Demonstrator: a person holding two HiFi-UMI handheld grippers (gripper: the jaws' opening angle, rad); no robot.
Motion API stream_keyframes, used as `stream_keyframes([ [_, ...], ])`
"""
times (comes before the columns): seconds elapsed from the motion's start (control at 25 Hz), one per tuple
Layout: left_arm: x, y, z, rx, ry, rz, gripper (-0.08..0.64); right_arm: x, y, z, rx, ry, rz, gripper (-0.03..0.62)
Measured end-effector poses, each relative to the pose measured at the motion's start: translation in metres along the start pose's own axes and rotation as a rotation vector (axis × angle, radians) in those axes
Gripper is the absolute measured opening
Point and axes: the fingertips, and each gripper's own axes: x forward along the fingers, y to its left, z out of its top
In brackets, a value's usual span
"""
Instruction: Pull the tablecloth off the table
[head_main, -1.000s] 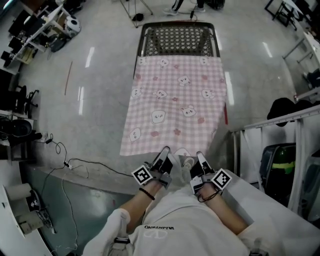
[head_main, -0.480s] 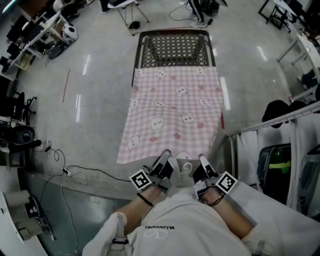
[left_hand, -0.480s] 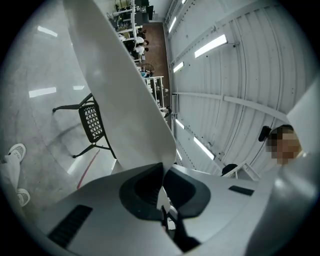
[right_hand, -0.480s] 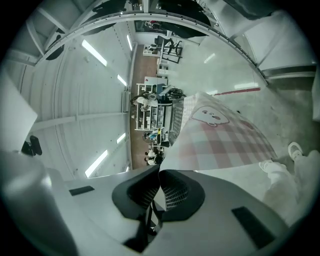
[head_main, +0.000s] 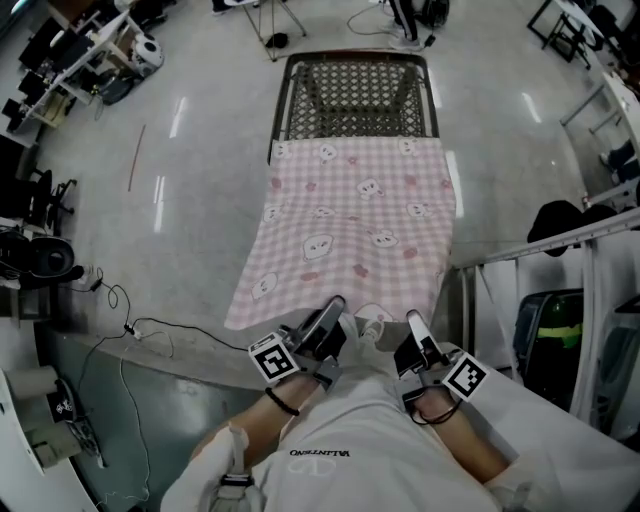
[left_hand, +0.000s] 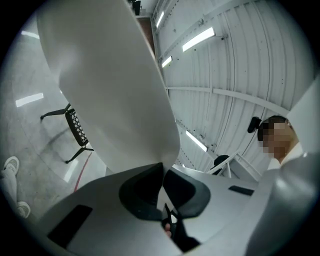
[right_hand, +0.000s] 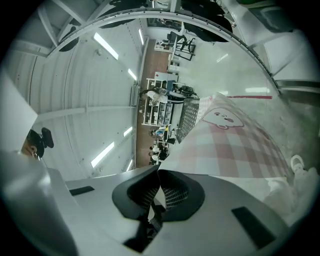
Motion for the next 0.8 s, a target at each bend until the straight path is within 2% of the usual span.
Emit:
stream_keyframes([
  [0.36, 0.008, -0.041, 0.013, 0.046, 0.002, -0.062, 0.002, -0.002, 0.05, 0.01, -0.036, -0.013, 0.104, 0.011],
  [0.6, 0.016, -0.081, 0.028, 0.097, 0.027, -0.146, 0.002, -0.004, 0.091, 0.013, -0.078, -0.02, 0.174, 0.011],
  [0.8, 0.019, -0.11, 0.031, 0.117, 0.049, -0.2, 0.002, -0.012, 0.115, 0.015, -0.074, -0.031, 0.235, 0.011],
])
